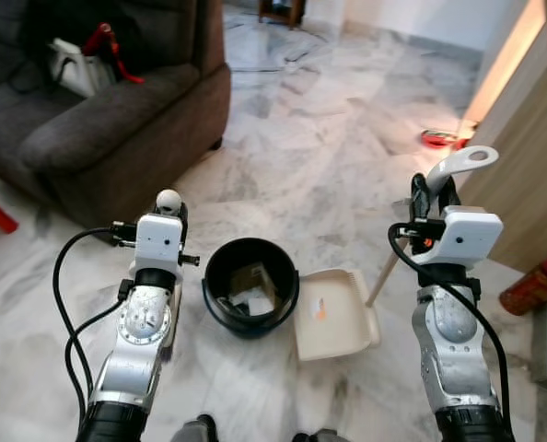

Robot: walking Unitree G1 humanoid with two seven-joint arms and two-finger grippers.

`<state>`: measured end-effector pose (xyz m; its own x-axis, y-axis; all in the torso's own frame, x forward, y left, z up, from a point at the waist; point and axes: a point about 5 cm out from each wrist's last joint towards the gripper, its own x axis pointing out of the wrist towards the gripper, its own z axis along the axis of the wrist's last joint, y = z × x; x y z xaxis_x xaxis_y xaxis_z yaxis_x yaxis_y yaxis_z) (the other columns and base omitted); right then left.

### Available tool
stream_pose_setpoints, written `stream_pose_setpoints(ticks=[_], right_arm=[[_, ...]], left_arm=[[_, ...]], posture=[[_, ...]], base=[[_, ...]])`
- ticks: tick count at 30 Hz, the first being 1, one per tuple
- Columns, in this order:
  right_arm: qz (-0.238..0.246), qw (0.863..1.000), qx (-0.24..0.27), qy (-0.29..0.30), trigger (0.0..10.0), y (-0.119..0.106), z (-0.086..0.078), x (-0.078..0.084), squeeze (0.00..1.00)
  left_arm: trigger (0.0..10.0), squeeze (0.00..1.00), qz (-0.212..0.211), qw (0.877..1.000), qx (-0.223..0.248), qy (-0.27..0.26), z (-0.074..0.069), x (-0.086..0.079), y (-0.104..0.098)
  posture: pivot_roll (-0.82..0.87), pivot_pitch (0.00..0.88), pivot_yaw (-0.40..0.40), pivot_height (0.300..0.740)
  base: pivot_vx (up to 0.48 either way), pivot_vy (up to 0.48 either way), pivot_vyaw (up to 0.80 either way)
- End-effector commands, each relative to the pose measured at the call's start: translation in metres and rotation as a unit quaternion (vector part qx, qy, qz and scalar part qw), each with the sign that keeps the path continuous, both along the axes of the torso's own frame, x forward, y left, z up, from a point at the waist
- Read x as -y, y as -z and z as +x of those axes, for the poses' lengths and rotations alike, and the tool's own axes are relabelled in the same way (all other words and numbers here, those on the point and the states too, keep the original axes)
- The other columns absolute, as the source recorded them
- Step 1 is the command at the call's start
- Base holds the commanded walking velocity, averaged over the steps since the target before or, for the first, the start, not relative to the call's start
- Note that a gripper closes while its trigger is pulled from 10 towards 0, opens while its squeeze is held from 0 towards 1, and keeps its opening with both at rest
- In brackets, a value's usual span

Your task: Sweep floor

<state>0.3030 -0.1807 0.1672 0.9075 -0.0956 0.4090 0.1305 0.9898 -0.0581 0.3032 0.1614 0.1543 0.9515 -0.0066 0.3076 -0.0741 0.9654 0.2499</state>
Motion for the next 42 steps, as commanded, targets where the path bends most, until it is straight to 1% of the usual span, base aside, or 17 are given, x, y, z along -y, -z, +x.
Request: stream_pose_setpoints(ticks=[1, 17, 21, 29, 38, 39, 42], right_arm=[[0.002, 1.000, 0.023, 0.001, 10.0, -0.0084, -0.0012, 0.0009, 0.00], [0.003, 1.000, 0.016, 0.004, 10.0, -0.0056, 0.0007, 0.0029, 0.00], [0.002, 1.000, 0.015, 0.003, 10.0, -0.0056, 0.0001, 0.0035, 0.00], [-0.001, 1.000, 0.013, -0.006, 10.0, -0.0049, 0.0003, 0.0022, 0.00], [0.005, 1.000, 0.003, 0.000, 10.0, -0.0028, 0.0021, 0.0036, 0.00], [0.013, 1.000, -0.001, -0.001, 10.0, -0.0019, 0.0031, 0.0035, 0.00], [0.009, 1.000, -0.004, -0.001, 10.0, -0.0020, 0.0043, 0.0035, 0.00]], left_arm=[[10.0, 0.00, 0.004, 0.999, 0.035, 0.008, -0.0014, 0.0045, -0.0137], [10.0, 0.00, 0.002, 0.999, 0.036, 0.009, -0.0003, 0.0058, -0.0136], [10.0, 0.00, -0.012, 1.000, 0.028, 0.002, 0.0009, 0.0042, -0.0118], [10.0, 0.00, -0.012, 0.999, 0.030, 0.007, 0.0013, 0.0069, -0.0122], [10.0, 0.00, -0.014, 0.999, 0.035, 0.012, 0.0042, 0.0086, -0.0151], [10.0, 0.00, -0.014, 0.999, 0.035, 0.013, 0.0051, 0.0093, -0.0152], [10.0, 0.00, -0.015, 0.999, 0.035, 0.015, 0.0066, 0.0102, -0.0157]], posture=[[0.10, 0.113, -0.069, 0.740], [0.10, 0.105, -0.072, 0.740], [0.09, 0.106, -0.075, 0.740], [0.09, 0.099, -0.079, 0.740], [0.09, 0.094, -0.079, 0.740], [0.08, 0.092, -0.079, 0.740], [0.08, 0.089, -0.077, 0.740]], base=[[-0.277, 0.000, 0.00], [-0.276, 0.000, 0.00], [0.000, 0.000, 0.00], [0.000, 0.000, 0.00], [0.000, 0.000, 0.00], [0.000, 0.000, -0.80], [0.000, 0.000, -0.80]])
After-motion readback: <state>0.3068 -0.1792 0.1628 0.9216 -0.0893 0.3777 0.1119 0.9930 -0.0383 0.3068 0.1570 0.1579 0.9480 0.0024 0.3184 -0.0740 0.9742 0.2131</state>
